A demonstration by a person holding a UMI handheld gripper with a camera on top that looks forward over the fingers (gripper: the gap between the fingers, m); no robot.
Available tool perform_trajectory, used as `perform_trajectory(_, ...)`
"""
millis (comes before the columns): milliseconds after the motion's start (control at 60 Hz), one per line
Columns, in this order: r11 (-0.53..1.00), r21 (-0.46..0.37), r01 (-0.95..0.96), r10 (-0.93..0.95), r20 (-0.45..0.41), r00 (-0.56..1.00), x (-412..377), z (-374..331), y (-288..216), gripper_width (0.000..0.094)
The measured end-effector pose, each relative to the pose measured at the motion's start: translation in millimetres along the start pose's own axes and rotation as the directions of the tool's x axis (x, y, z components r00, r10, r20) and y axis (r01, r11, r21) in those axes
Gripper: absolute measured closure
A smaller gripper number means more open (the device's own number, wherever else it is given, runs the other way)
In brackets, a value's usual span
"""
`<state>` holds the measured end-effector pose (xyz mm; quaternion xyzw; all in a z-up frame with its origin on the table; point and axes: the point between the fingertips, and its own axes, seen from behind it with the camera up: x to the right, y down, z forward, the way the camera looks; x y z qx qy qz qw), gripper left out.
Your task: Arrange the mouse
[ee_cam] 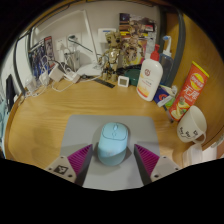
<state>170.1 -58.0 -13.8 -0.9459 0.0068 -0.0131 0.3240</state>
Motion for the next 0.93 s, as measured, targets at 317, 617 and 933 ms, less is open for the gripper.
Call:
perform_trajectory(317,0.999,0.043,-0.026,0.027,-0.016,1.0,-31.9,-97.2,-40.9,0.0096)
perform_trajectory(617,0.984,0.178,-0.006,0.006,-0.002,1.0,-102.0,-185.6,-86.8,0.0086)
perform_trajectory(933,0.978,0.205,0.032,-0.035,0.012,0.999,-179.3,-229.9,-70.9,0.009)
